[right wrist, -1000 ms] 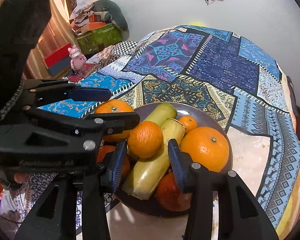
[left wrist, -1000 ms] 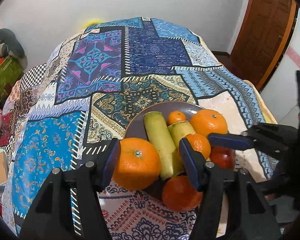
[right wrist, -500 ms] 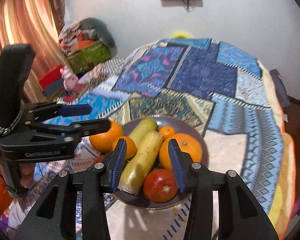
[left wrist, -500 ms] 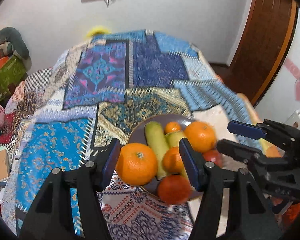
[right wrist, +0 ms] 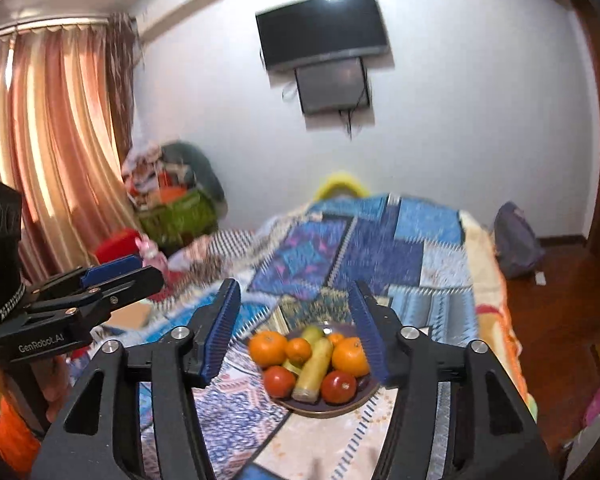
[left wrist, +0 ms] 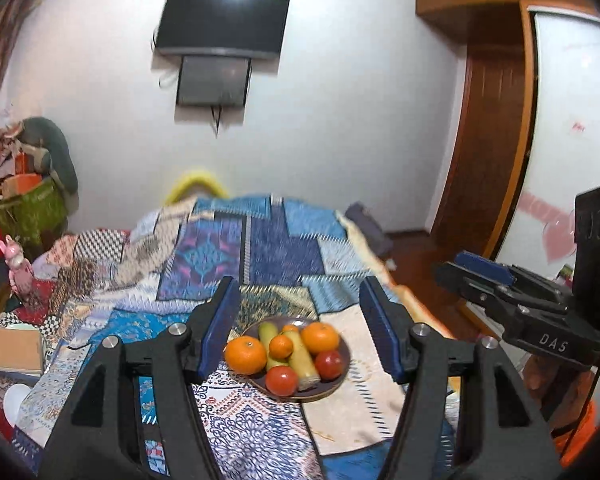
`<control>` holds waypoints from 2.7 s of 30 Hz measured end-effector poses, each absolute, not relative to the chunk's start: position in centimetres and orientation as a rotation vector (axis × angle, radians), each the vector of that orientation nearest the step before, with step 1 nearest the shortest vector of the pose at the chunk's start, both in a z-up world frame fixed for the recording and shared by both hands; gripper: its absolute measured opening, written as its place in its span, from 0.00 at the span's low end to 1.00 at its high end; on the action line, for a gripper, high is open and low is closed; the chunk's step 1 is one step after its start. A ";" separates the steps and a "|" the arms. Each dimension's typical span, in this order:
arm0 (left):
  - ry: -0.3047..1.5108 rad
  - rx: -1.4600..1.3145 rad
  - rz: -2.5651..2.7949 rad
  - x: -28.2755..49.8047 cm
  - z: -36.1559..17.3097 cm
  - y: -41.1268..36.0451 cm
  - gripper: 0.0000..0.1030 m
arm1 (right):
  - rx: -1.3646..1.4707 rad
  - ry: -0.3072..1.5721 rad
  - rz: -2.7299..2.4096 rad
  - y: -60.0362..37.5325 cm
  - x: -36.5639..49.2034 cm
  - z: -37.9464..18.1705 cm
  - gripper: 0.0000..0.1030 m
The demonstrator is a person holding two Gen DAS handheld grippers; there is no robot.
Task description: Organize fruits
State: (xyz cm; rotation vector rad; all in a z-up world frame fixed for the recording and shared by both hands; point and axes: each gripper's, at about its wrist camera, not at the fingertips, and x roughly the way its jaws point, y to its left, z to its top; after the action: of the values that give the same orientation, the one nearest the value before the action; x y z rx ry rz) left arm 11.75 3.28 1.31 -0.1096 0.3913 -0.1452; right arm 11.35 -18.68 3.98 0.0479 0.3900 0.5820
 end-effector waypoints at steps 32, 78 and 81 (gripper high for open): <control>0.242 -0.048 -0.061 0.4 2.1 0.3 0.97 | 0.008 0.229 0.428 -20.1 1.8 5.0 1.00; 0.257 -0.065 -0.068 1.1 2.0 0.8 1.00 | 0.008 0.209 0.416 -19.6 1.7 5.7 1.00; 0.259 -0.066 -0.068 1.2 2.0 0.8 1.00 | 0.011 0.210 0.415 -19.6 1.8 5.8 1.00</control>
State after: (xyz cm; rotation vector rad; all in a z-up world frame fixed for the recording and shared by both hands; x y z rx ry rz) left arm 1.23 0.83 1.99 -0.0657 0.2593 -0.0682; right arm 1.79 -19.61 5.77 0.0111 0.2100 0.4150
